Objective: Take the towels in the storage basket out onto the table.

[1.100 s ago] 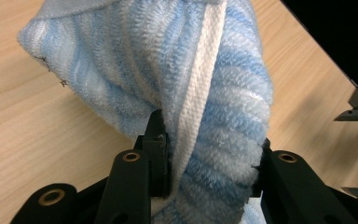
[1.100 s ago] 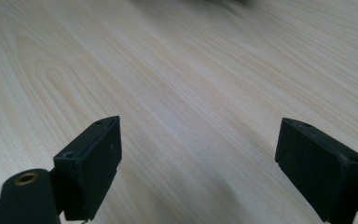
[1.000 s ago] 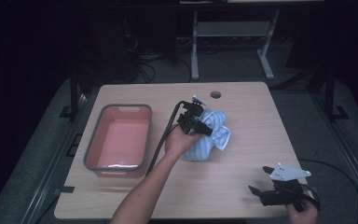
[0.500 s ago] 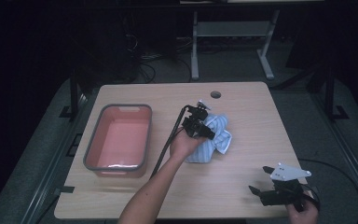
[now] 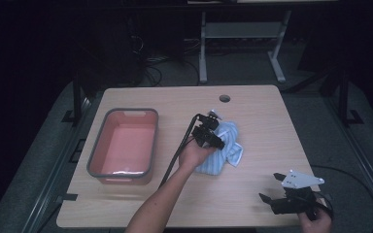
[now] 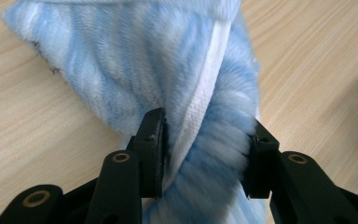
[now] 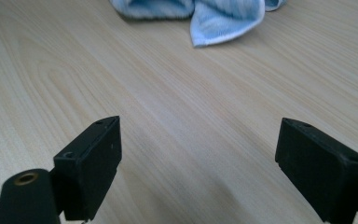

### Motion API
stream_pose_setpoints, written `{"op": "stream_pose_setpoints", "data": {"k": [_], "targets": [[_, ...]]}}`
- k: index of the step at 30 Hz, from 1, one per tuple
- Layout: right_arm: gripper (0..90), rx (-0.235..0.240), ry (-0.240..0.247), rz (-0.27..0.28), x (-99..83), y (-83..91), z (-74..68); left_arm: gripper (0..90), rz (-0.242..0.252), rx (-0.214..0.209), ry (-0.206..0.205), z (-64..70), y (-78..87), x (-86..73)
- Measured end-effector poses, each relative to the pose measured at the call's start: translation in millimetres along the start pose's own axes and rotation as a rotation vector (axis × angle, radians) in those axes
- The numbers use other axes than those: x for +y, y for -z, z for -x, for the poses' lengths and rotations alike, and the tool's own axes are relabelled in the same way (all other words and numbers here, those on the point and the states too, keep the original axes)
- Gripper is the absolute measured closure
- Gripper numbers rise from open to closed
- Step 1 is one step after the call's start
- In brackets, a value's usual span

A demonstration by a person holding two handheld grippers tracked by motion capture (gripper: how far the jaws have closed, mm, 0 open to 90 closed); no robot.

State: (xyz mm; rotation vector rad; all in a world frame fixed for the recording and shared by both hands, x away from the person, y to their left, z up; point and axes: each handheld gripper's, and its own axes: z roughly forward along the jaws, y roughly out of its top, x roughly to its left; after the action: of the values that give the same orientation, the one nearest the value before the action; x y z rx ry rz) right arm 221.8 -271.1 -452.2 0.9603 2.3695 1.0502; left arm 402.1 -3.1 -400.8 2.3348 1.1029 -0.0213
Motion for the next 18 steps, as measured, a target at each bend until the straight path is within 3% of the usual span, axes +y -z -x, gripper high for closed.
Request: {"op": "stream_pose_setpoints", "data": {"k": [6, 18], "targets": [[13.8, 0.001, 0.014, 0.003, 0.5, -0.7, -1.5, 59.3, -0.003, 0.013, -0.014, 2.4, 0.4, -1.4], [13.8, 0.002, -0.006, -0.004, -1.5, -0.8, 2.5, 58.1, 0.004, 0.010, -0.012, 0.7, 1.6, -3.2]]}}
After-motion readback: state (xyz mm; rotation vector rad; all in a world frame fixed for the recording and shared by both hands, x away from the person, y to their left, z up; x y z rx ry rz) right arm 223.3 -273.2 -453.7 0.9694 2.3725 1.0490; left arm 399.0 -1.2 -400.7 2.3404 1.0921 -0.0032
